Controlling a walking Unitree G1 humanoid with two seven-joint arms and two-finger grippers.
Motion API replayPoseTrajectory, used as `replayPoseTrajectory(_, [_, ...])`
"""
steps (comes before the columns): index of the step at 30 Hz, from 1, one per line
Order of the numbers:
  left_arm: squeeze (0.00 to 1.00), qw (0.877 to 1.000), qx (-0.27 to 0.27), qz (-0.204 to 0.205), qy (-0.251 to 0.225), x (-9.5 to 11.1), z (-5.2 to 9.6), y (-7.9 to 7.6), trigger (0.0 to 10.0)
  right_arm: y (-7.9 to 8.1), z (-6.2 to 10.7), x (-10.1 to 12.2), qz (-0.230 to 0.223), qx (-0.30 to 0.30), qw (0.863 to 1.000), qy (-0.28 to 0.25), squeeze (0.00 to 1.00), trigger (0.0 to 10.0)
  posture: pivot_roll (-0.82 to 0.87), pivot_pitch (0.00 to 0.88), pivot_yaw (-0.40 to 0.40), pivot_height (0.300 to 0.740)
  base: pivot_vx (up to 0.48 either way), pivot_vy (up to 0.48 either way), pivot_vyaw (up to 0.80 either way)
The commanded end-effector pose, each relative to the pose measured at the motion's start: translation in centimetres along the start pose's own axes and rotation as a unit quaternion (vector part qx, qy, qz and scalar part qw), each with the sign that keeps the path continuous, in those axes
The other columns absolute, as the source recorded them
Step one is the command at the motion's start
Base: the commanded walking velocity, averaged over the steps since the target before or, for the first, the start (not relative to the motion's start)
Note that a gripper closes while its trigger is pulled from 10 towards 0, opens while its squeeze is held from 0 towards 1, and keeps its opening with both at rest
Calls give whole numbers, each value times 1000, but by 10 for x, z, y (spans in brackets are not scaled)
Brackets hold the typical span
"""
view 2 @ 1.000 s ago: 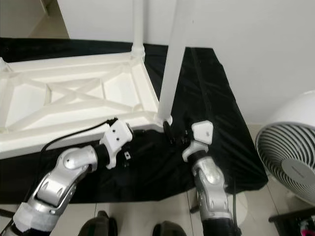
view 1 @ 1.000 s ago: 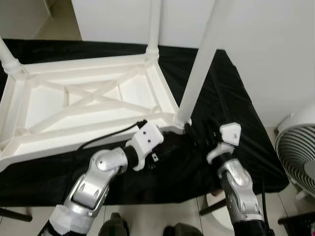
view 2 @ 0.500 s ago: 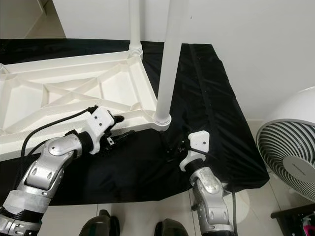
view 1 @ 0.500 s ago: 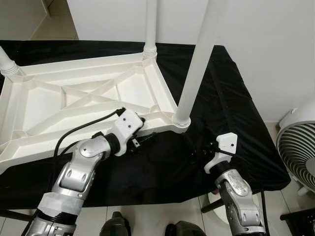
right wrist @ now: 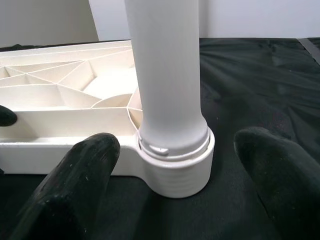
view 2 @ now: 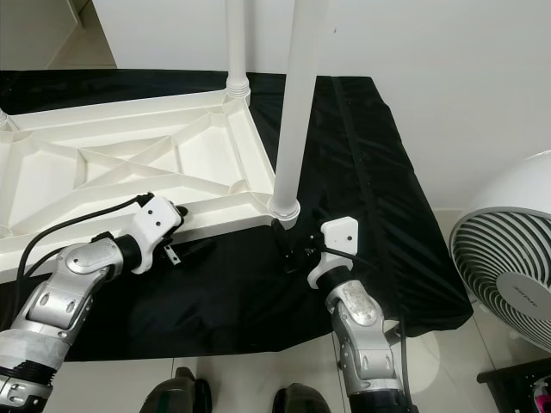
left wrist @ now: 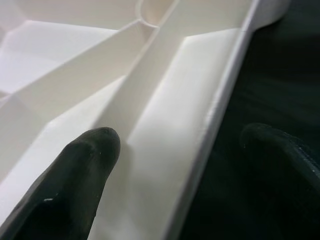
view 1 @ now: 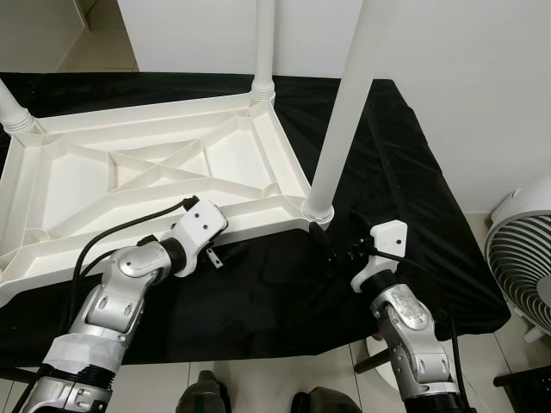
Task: Building children table
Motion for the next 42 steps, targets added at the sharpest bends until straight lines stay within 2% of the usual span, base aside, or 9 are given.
replayPoseTrajectory(1, [0, 999, 30, 9, 15, -6, 1, 7, 10000, -2, 0, -5, -2, -6, 1000, 10, 0, 10000, 9, 16, 21, 740, 0, 0, 0])
replayPoseTrajectory(7, [0, 998, 32, 56, 27, -14, 1, 6, 10000, -1, -3, -5, 1, -4, 1000, 9, 0, 10000, 10, 8, 19, 740, 0, 0, 0])
replayPoseTrajectory(8, [0, 996, 35, 76, 34, -17, 1, 7, 5490, -2, -6, -3, 4, -4, 1000, 7, 0, 10000, 8, 4, 14, 740, 0, 0, 0])
replayPoseTrajectory(9, [0, 995, 35, 79, 43, -20, 0, 7, 4824, -2, -8, -2, 6, -3, 1000, 6, 0, 10000, 8, 1, 10, 740, 0, 0, 0])
replayPoseTrajectory(13, [0, 994, 40, 83, 53, -24, -1, 9, 6863, -3, -10, -1, 9, -1, 1000, 4, 0, 10000, 6, 0, 8, 740, 0, 0, 0])
replayPoseTrajectory(14, [0, 993, 50, 82, 64, -28, -1, 13, 10000, -4, -11, 0, 11, 0, 1000, 4, 0, 10000, 5, 0, 7, 740, 0, 0, 0])
replayPoseTrajectory(33, [0, 984, 57, 100, 133, -50, -1, 14, 10000, -6, -7, -1, 20, 2, 1000, 7, 0, 10000, -12, 16, 20, 740, 0, 0, 0])
replayPoseTrajectory(37, [0, 983, 60, 106, 134, -50, -2, 12, 784, -8, -7, 1, 20, -3, 1000, 6, 0, 10000, -14, 17, 22, 740, 0, 0, 0])
replayPoseTrajectory(42, [0, 983, 75, 111, 126, -45, -5, 15, 510, -8, -8, 2, 20, -5, 1000, 4, 0, 10000, -14, 21, 21, 740, 0, 0, 0])
Point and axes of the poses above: a point about 5 cm out from each wrist's last joint towards the gripper, its own z axis pointing back from the gripper into the wrist, its own x axis along the axis of the wrist's last joint, y = z × x, the point moved 5 cm from there along -z, pointing out of the wrist towards the gripper, and after that the axes turned 6 degrees about -z, right-handed, at the moved point
